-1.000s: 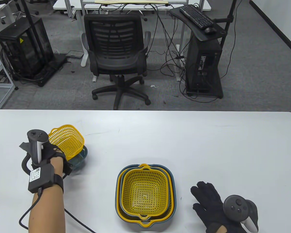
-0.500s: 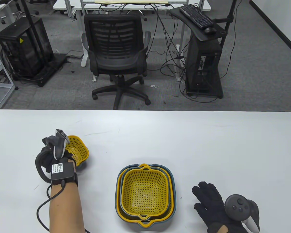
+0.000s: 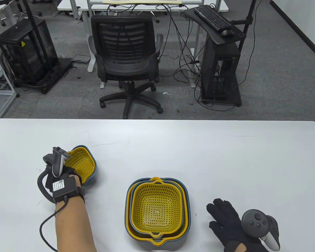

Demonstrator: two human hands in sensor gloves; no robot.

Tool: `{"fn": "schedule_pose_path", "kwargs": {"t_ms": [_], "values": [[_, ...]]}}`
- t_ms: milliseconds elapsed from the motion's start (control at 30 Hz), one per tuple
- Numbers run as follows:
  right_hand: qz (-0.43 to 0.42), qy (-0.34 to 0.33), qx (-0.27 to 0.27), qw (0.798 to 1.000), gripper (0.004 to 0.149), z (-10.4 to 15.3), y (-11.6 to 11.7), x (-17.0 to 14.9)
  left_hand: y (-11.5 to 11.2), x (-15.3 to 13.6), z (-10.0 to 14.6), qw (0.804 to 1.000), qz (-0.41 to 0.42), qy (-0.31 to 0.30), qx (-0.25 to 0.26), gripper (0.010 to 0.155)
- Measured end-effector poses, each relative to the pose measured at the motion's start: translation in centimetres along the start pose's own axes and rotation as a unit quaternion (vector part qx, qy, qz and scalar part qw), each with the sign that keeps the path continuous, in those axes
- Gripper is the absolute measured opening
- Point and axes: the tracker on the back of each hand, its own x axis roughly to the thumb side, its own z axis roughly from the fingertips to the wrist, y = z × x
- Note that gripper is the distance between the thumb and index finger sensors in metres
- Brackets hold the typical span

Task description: Nest basins with drain baskets

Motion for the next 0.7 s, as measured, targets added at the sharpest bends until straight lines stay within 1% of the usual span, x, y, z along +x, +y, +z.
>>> {"fn": "schedule_pose_path", "kwargs": {"t_ms": [67, 133, 200, 300, 400, 533, 600, 633, 700], "values": [[-0.001, 0.001, 0.001, 1.0, 0.062, 0.0, 0.0, 0.0, 0.0, -0.4, -0.2, 0.999, 0.034, -0.011, 0.001, 0.069], [-0.002, 0.002, 0.003, 1.0, 0.062, 0.0, 0.1, 0.0, 0.4, -0.8, -0.2, 0.995, 0.093, -0.031, -0.002, 0.069], [-0.004, 0.003, 0.006, 1.0, 0.062, -0.1, 0.1, 0.0, 0.9, -0.9, 0.0, 0.99, 0.132, -0.049, -0.006, 0.068], [-0.007, 0.004, 0.008, 1.0, 0.062, -0.1, 0.1, 0.0, 2.3, -0.8, 0.7, 0.985, 0.155, -0.072, 0.0, 0.067], [-0.011, 0.004, 0.009, 1.0, 0.062, -0.1, 0.1, 0.0, 4.3, -0.2, 2.1, 0.978, 0.174, -0.113, -0.012, 0.066], [-0.016, 0.005, 0.009, 1.0, 0.062, -0.1, 0.1, -0.1, 7.4, 1.1, 5.8, 0.961, 0.192, -0.2, -0.012, 0.064], [-0.02, 0.006, 0.01, 1.0, 0.062, -0.1, 0.1, -0.3, 8.7, 1.5, 8.2, 0.953, 0.19, -0.238, -0.008, 0.064], [-0.024, 0.009, 0.012, 1.0, 0.062, -0.2, 0.1, -0.4, 9.5, 1.8, 9.9, 0.946, 0.186, -0.266, -0.002, 0.064], [-0.03, 0.013, 0.015, 0.999, 0.062, -0.2, 0.1, -0.7, 10.3, 2.1, 12.7, 0.935, 0.178, -0.307, -0.004, 0.064]]}}
